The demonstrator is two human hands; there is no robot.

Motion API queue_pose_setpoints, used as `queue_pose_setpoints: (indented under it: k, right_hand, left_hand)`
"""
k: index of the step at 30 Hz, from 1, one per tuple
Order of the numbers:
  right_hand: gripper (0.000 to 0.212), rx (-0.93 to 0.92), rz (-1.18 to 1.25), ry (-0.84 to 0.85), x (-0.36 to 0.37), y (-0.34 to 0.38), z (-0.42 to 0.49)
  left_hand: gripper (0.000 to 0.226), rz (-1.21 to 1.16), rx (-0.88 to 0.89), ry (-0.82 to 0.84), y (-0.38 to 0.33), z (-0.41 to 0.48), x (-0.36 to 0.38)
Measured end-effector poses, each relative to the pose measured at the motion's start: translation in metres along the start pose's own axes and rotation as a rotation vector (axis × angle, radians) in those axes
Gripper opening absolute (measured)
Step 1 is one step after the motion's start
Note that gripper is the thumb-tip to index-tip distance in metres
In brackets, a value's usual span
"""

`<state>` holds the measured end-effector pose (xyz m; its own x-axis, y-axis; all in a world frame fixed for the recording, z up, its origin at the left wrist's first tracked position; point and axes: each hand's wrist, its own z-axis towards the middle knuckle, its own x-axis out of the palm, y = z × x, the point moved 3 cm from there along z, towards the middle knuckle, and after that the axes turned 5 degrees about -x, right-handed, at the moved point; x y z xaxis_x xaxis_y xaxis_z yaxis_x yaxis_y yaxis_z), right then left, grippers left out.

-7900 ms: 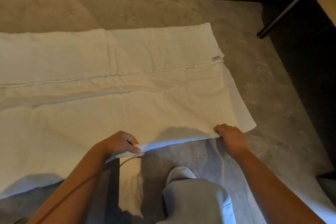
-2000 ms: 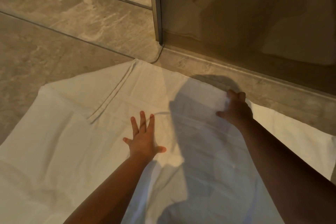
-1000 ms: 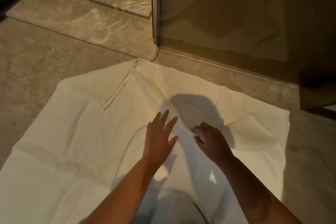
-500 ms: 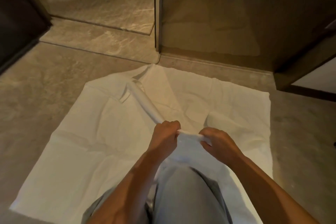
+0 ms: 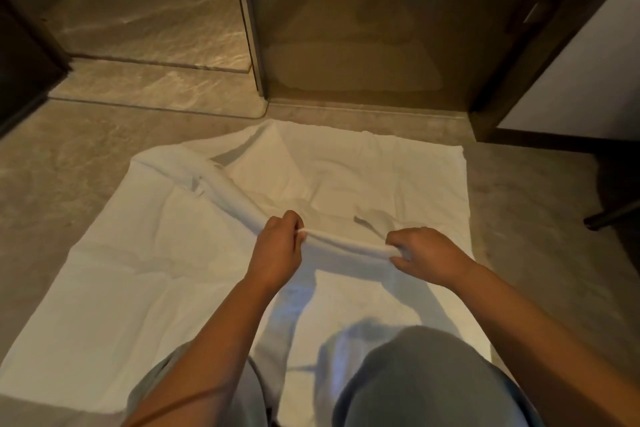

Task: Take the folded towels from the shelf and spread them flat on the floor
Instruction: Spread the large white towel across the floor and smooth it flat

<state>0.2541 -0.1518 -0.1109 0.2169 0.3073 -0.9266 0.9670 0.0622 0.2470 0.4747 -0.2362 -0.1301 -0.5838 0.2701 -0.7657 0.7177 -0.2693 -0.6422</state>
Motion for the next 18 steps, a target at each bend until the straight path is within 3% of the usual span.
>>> queue_pose_setpoints:
  k: [4,10,18]
  right_hand:
    - [0.005,-0.013,0.035,-0.015,0.004,-0.003,-0.034]
    - [0.01,-0.006,0.056,-0.019,0.024,-0.008,-0.049]
    - [0.019,0.024,0.227,0.021,0.069,0.009,-0.035]
  left_hand:
    - [0.011,0.044,-0.048,0.06,-0.008,-0.027,0.018]
    - [0.019,0.186,0.034,0.225,-0.013,-0.028,0.047]
    - [0.026,0.101,-0.028,0.306,0.014,-0.026,0.049]
